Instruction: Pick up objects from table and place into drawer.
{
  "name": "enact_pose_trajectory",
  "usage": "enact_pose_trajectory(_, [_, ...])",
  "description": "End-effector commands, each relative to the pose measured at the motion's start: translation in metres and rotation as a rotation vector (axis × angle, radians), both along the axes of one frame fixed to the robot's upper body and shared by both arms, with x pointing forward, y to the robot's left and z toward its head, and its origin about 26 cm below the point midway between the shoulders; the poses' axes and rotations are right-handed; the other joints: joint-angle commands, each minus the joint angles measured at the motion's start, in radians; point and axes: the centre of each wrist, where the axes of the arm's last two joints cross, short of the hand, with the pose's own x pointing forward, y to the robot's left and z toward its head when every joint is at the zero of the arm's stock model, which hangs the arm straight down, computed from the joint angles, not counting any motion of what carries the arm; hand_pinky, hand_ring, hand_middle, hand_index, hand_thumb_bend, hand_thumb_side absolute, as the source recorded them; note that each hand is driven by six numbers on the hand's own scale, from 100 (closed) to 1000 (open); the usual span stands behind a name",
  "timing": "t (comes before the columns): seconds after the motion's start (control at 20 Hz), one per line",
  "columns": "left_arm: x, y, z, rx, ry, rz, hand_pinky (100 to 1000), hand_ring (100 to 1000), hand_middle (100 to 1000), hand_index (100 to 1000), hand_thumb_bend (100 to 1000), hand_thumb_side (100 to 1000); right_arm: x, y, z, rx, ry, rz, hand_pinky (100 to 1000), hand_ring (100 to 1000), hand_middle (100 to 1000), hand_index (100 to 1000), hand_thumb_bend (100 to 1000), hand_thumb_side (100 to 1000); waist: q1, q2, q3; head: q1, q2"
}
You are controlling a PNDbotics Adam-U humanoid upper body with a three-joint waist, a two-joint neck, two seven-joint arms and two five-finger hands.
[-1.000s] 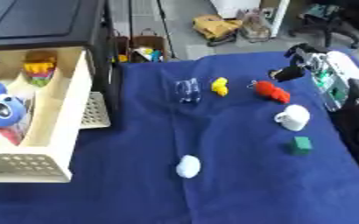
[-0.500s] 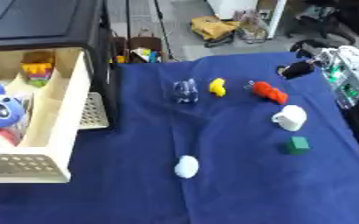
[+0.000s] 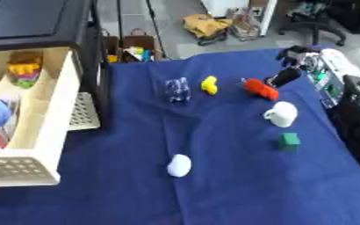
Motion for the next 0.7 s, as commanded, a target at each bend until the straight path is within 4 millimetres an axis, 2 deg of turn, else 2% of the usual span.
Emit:
enact_pose_trajectory(0.05, [-0.004, 0.001, 0.009, 0.019, -0.032, 0.009, 364, 481, 565, 708, 167, 989, -0.001, -0.003, 0.013, -0.027, -0.021, -0.013, 905, 923, 827, 971, 355, 346, 0.0, -0.016, 0.001, -0.005, -0.009])
enact_pose_trajectory(0.7, [-0.004, 0.001, 0.01, 0.015, -0.034, 0.006, 359, 478, 566, 709, 170, 991, 0.007, 0.005, 0.001, -0.022, 0.011, 0.013, 905, 923, 827, 966, 331, 336, 0.001, -0.01, 0.007, -0.006, -0.015])
